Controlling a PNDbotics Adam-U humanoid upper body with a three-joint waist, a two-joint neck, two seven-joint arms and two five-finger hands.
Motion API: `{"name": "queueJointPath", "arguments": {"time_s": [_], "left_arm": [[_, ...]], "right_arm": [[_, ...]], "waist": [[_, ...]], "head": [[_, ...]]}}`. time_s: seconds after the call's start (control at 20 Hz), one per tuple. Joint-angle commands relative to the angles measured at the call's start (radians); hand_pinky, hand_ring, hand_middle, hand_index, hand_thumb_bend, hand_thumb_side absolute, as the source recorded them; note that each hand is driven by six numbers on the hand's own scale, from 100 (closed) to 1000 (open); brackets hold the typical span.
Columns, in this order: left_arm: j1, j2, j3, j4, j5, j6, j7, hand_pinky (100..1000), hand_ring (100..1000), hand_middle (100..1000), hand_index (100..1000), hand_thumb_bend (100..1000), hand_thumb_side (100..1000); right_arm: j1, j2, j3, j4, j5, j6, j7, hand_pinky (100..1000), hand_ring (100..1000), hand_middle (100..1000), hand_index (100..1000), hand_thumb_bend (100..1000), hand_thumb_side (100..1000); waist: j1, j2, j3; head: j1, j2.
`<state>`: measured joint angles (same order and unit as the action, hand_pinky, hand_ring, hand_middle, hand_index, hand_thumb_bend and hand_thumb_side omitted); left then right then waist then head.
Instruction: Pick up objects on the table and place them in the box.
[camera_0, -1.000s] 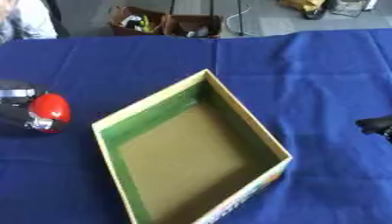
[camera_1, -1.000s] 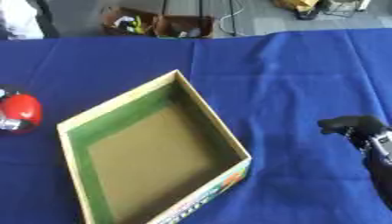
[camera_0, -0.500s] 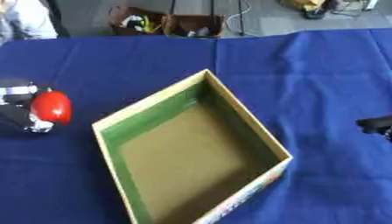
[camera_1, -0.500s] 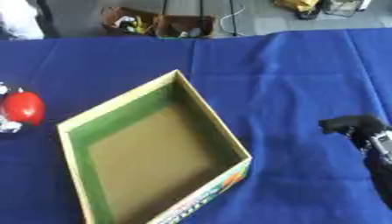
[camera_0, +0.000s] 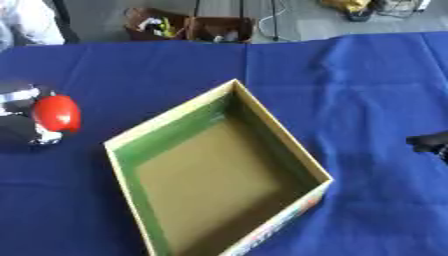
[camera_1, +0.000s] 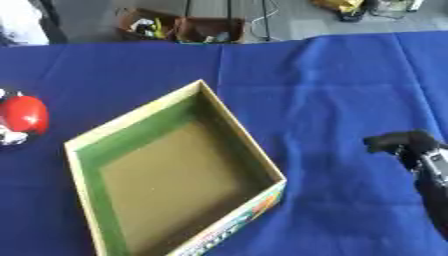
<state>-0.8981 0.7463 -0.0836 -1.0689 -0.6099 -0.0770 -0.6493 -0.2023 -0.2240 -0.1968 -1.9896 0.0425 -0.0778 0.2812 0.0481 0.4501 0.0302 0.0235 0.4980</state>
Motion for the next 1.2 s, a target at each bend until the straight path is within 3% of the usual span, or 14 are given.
{"name": "queueJointPath", "arguments": {"time_s": [0.05, 0.1, 0.15, 0.35, 0.55, 0.95, 1.2], "left_arm": [[-0.021, 0.024, -0.002, -0.007, -0.005, 0.004, 0.023, 257, 461, 525, 783, 100, 409], [-0.021, 0.024, -0.003, -0.007, -0.005, 0.004, 0.025, 257, 461, 525, 783, 100, 409], [-0.026, 0.026, 0.001, -0.010, -0.006, 0.007, 0.028, 206, 410, 475, 704, 100, 427], [-0.053, 0.026, 0.000, -0.051, 0.004, 0.035, 0.062, 199, 399, 469, 699, 100, 376], [-0.065, 0.037, -0.036, -0.142, 0.030, 0.050, 0.065, 192, 390, 461, 690, 100, 342], [-0.102, 0.034, -0.120, -0.338, 0.066, 0.077, -0.008, 190, 384, 458, 677, 100, 299], [-0.158, -0.005, -0.168, -0.452, 0.109, 0.103, -0.070, 190, 374, 453, 678, 100, 288]], "right_arm": [[-0.004, -0.005, -0.002, -0.010, 0.011, 0.004, 0.000, 858, 768, 555, 673, 100, 1000], [-0.004, -0.004, -0.002, -0.010, 0.011, 0.004, 0.000, 858, 768, 555, 673, 100, 1000], [-0.003, -0.005, -0.002, -0.010, 0.011, 0.004, 0.000, 859, 769, 555, 674, 100, 1000], [0.000, -0.008, -0.003, -0.010, 0.007, 0.005, -0.003, 860, 769, 554, 674, 100, 1000], [0.003, -0.010, -0.004, -0.010, 0.000, 0.007, -0.004, 860, 770, 555, 675, 100, 1000], [0.009, -0.015, -0.004, -0.010, -0.009, 0.012, -0.004, 861, 769, 556, 677, 100, 1000], [0.014, -0.019, -0.005, -0.010, -0.016, 0.009, -0.009, 861, 768, 556, 677, 100, 1000]], "waist": [[0.002, -0.020, 0.002], [0.002, -0.020, 0.002], [0.003, -0.023, 0.003], [0.003, -0.036, 0.009], [0.003, -0.050, 0.018], [0.005, -0.076, 0.029], [0.004, -0.089, 0.036]], "head": [[0.000, -0.006], [0.000, -0.006], [0.000, -0.003], [-0.005, 0.008], [-0.019, 0.026], [-0.032, 0.052], [-0.056, 0.082]]}}
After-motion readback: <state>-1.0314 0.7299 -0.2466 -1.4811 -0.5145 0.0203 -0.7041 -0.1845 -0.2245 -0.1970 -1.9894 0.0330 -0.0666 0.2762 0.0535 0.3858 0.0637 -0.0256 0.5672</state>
